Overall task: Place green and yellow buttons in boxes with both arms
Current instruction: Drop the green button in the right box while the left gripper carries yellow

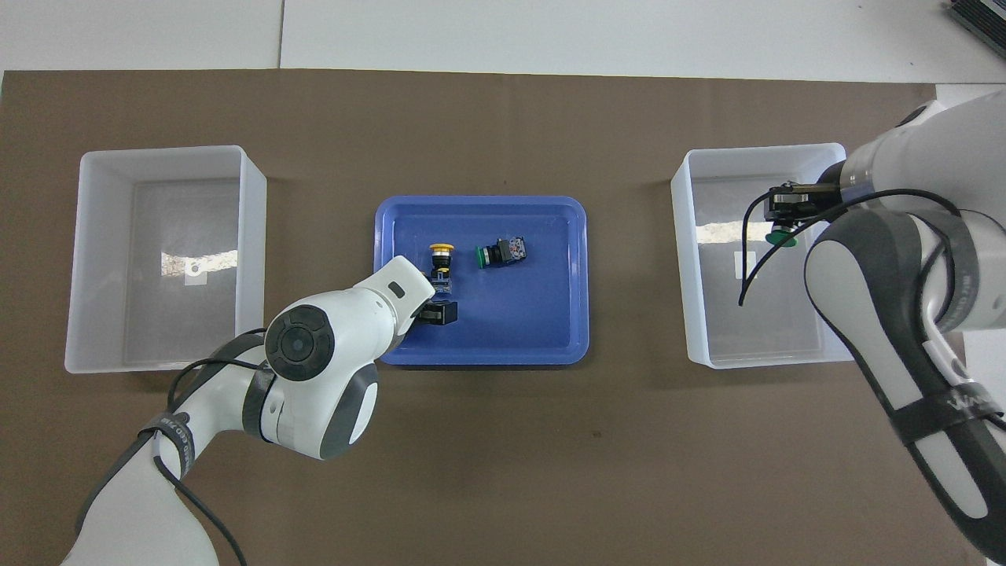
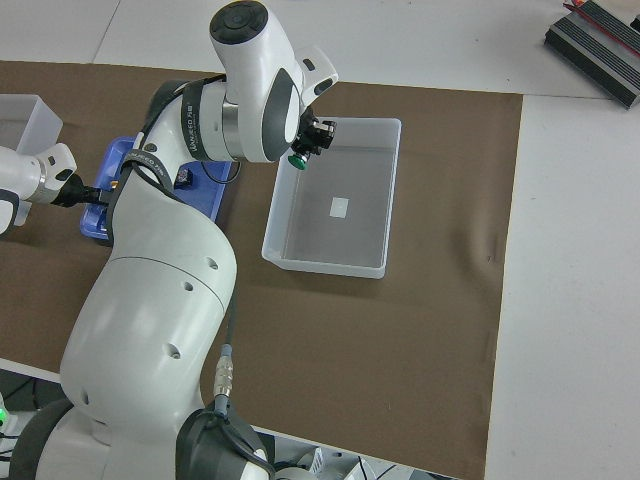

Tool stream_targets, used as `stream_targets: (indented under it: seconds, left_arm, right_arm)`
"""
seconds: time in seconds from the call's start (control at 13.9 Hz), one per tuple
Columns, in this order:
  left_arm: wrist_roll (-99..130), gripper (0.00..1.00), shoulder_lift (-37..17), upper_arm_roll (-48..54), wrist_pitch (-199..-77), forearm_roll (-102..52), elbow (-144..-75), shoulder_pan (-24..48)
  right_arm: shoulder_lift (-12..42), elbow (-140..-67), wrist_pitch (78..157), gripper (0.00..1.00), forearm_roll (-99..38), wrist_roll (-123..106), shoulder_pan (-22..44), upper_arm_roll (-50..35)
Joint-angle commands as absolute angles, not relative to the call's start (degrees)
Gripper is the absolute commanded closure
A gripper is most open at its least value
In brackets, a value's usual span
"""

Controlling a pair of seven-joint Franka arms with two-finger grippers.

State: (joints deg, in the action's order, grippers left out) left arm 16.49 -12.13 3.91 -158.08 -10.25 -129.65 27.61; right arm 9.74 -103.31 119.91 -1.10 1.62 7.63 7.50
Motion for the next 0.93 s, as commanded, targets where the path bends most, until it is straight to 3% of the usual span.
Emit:
stream_targets:
  seconds: [0.0, 0.07, 0.43, 0.72, 0.79, 0.86]
  left_arm:
    - [16.44, 0.88, -12.04, 2.9, -159.09, -11.34, -130.43, 29.18]
    - [16.44, 1.0, -11.78, 2.9, -158.91, -11.34, -130.43, 29.09]
    - [16.44, 1.0, -4.33, 2.64, -149.97, -11.34, -127.37, 25.42]
    - [13.55, 1.0, -2.99, 2.46, -135.29, -10.73, -116.48, 16.28]
    - [11.19, 1.0, -2.99, 2.55, -133.96, -10.72, -114.72, 13.3]
    - [8.73, 1.0, -3.42, 2.55, -133.77, -10.72, -113.04, 10.4]
  right_arm:
    - [10.8, -108.18, 125.75, 1.0, -2.2, -6.57, 3.88, 6.77]
    - [12.2, -108.37, 126.9, 1.0, -2.89, -8.33, 3.26, 6.77]
    - [18.63, -108.63, 134.03, 1.0, -5.89, -8.96, 3.43, 6.68]
    - [19.95, -108.63, 134.56, 1.0, -5.98, -8.27, 3.69, 6.68]
    - [19.95, -108.63, 134.82, 0.9, -6.24, -7.74, 3.87, 6.68]
    - [19.95, -108.63, 134.82, 0.55, -6.24, -7.21, 3.95, 6.68]
